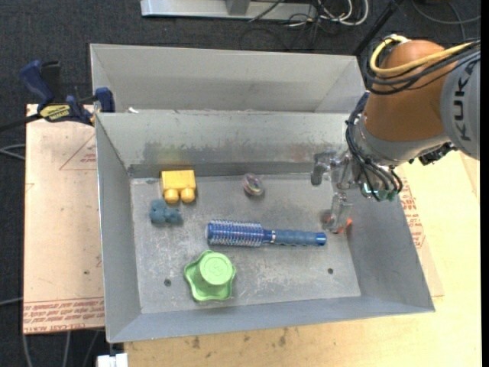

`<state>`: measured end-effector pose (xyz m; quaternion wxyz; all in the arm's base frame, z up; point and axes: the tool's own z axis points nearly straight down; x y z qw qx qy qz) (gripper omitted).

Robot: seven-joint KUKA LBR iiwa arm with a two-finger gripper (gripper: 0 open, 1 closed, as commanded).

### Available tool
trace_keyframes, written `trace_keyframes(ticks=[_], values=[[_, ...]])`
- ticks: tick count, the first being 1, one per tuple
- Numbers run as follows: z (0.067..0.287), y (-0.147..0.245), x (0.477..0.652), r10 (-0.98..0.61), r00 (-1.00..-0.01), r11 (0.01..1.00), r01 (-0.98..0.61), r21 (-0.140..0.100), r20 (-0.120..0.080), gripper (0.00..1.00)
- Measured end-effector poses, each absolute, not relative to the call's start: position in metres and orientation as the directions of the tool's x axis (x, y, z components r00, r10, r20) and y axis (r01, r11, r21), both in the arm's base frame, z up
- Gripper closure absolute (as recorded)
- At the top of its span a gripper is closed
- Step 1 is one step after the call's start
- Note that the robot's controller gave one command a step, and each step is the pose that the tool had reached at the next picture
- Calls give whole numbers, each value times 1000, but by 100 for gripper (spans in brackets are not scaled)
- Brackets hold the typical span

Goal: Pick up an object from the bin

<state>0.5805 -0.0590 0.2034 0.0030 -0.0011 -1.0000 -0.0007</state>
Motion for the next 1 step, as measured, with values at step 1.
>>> trace_keyframes(ticks=[1], values=[[66,-22,583,-196,-981,981,-196,3,4,0]])
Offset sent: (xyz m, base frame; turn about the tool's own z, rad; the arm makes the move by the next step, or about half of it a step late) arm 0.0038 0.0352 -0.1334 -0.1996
